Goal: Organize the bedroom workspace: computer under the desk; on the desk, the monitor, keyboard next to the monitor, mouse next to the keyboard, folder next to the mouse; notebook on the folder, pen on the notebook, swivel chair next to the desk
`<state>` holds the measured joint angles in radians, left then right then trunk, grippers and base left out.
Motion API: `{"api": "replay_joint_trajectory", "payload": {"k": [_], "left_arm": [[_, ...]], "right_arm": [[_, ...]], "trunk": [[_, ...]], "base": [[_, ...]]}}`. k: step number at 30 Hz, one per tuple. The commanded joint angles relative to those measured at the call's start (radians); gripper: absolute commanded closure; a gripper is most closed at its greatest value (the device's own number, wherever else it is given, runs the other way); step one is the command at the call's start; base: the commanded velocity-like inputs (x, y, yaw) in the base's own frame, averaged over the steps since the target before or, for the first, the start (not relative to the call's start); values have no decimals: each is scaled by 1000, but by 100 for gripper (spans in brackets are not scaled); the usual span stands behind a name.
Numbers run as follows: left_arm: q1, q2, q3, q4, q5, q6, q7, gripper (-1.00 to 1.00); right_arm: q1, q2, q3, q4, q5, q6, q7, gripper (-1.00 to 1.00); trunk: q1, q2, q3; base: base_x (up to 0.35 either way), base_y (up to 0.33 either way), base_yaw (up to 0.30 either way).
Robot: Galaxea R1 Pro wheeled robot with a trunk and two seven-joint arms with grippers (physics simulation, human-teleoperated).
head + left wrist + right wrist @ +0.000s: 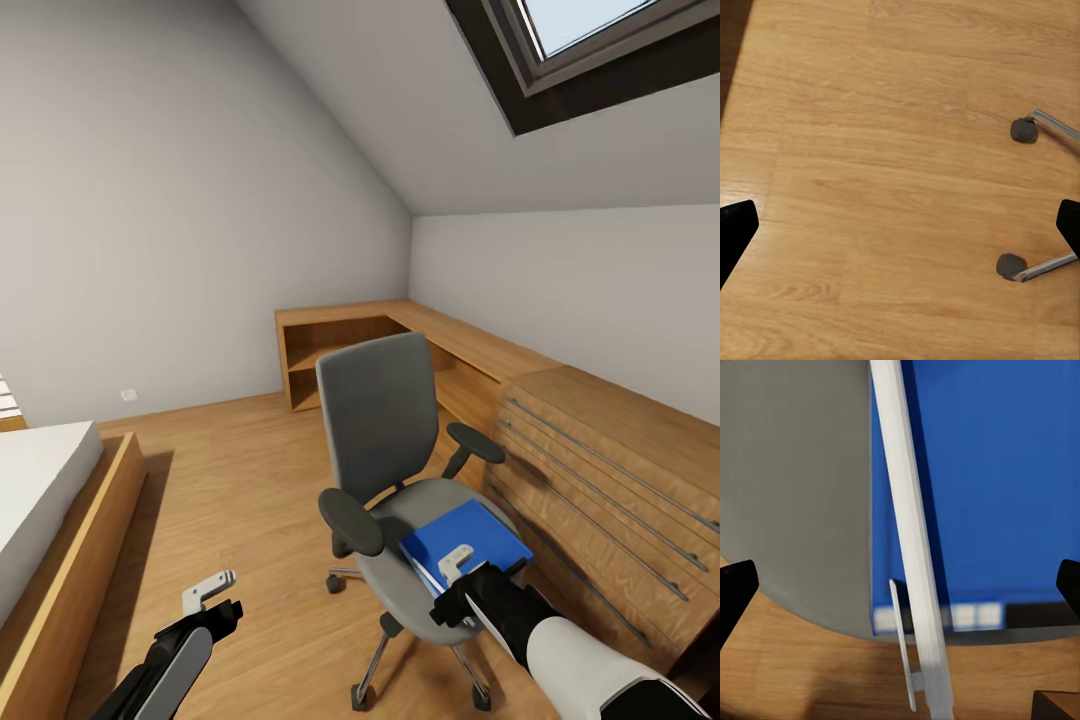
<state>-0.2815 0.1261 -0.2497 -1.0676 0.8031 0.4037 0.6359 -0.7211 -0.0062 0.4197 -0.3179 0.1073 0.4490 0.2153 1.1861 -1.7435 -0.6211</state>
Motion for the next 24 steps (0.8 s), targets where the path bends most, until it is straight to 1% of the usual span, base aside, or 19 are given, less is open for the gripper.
{"api": "replay_joint_trajectory", "payload": {"k": [1, 9, 24], "left_arm": [[-1, 1, -3, -2, 7, 1, 8, -100], [-1, 1, -3, -1, 7, 1, 8, -100], [-1, 1, -4, 0, 7, 1, 8, -100]], "right_arm": [[0, -1, 1, -3, 11, 5, 7, -100], [0, 0, 1, -3, 11, 5, 7, -100], [0, 0, 1, -2, 11, 5, 7, -100]], "trunk": [[0, -1, -1], [0, -1, 1], [0, -1, 2]], "base": [[0, 0, -19], [0, 0, -42], [0, 0, -6]]}}
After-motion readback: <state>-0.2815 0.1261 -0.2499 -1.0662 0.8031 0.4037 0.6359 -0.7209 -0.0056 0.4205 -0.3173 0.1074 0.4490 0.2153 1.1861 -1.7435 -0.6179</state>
